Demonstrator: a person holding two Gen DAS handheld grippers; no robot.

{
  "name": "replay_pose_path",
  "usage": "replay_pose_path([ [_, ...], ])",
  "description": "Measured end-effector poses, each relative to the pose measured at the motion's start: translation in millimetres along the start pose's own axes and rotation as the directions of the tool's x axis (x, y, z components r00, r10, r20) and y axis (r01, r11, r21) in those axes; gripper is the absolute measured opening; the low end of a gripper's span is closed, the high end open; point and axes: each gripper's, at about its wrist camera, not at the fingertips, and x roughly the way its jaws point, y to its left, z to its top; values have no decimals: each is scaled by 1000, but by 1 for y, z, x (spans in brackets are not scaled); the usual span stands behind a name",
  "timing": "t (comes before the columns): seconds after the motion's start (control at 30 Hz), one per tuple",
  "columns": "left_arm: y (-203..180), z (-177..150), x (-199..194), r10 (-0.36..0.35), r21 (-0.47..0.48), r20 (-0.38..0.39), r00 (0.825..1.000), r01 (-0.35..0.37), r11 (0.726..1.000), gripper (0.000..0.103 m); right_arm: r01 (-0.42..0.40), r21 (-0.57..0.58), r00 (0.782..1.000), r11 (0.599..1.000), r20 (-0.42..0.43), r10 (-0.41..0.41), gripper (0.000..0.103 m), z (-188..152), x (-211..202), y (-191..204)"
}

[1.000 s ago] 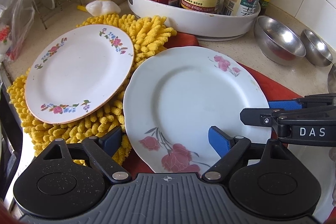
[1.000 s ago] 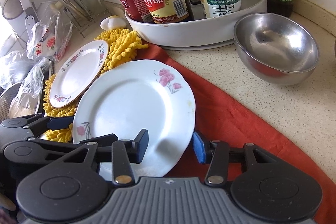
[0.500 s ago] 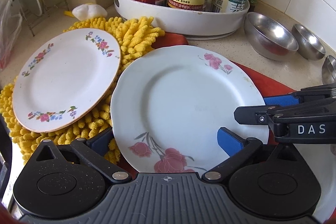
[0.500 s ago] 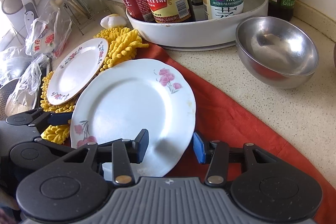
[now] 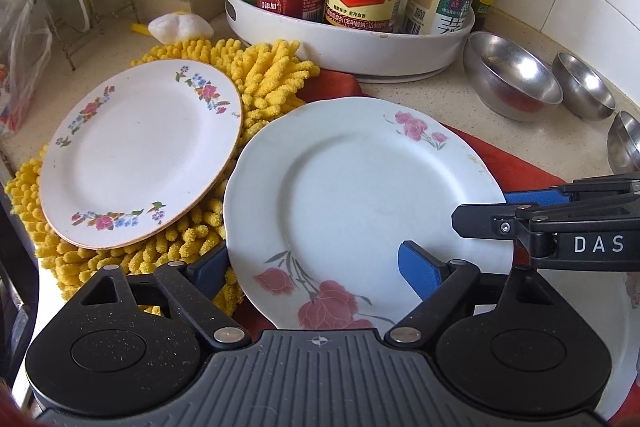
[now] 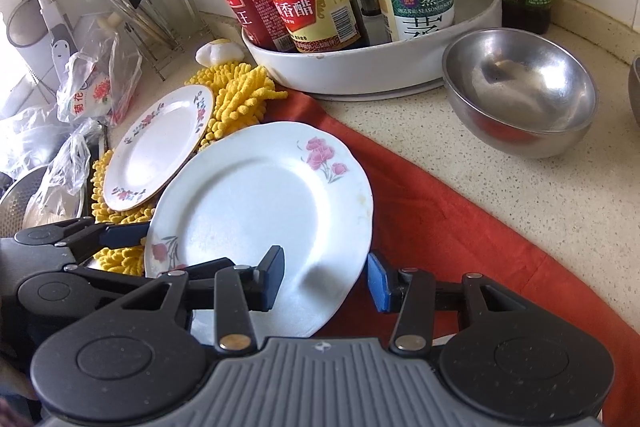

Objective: Organize plates and bowls

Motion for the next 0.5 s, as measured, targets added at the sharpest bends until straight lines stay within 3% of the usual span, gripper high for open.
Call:
replay_pose_path([
  [0.27, -4, -2, -2, 5, 13, 1, 1000, -5, 1000, 90, 1, 7, 1000, 1000, -26, -1, 42, -11, -1, -4],
  [0.5, 0, -2, 4, 12, 14, -4, 1000, -12, 1000, 93, 14, 15, 1000, 1000, 4, -14, 42, -7, 3, -5],
])
